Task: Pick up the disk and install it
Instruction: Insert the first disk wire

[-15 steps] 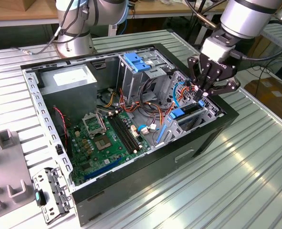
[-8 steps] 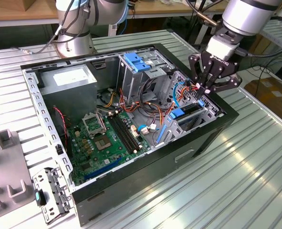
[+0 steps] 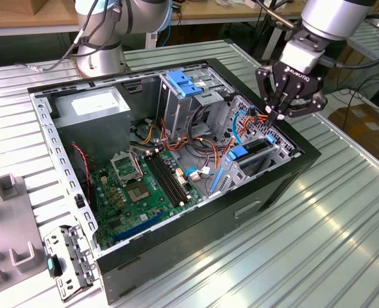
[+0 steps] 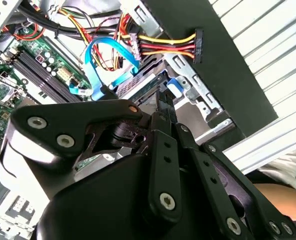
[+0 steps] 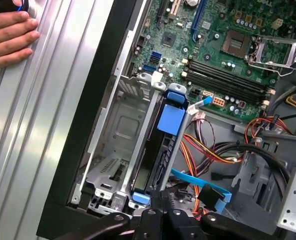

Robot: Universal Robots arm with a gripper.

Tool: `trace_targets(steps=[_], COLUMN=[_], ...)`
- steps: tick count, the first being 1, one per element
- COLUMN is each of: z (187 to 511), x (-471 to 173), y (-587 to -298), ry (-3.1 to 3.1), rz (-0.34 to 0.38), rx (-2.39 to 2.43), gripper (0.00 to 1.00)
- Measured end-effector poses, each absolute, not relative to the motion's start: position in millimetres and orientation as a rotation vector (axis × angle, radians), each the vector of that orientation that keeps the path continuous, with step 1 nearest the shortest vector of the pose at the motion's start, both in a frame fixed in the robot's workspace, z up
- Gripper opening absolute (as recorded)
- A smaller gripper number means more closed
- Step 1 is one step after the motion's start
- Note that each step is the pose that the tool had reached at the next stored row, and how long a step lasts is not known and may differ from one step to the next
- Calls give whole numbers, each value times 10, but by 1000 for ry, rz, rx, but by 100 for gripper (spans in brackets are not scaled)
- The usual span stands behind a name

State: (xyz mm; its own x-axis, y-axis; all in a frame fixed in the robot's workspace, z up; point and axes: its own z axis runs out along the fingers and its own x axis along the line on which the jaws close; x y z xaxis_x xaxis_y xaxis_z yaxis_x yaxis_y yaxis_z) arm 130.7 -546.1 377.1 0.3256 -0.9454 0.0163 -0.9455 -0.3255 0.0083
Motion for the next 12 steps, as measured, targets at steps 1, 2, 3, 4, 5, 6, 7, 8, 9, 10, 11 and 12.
trace_targets(steps=[1, 2, 3, 4, 5, 6, 7, 8, 9, 10, 11, 12], z=[3778, 3791, 3804, 3842, 3863, 3869, 3870, 3871, 3870, 3870, 3870, 3869], x=[1330, 1342, 1351, 1375, 1396, 1423, 1434, 1451, 1459, 1462, 1468, 1489], y=[-5458, -5458, -5457, -5452, -5446, -5442, -5441, -5440, -5440, -5440, -5440, -5438], ry=[-1812, -1809, -1808, -1804, -1802, -1795, -1789, -1769, -1730, -1709, -1696, -1684], rz=[13, 13, 12, 11, 10, 9, 9, 9, 9, 10, 10, 10], rx=[2547, 2548, 2549, 2551, 2552, 2556, 2560, 2574, 2601, 2615, 2623, 2631], gripper=[11, 11, 11, 11, 11, 11, 11, 11, 11, 11, 11, 11])
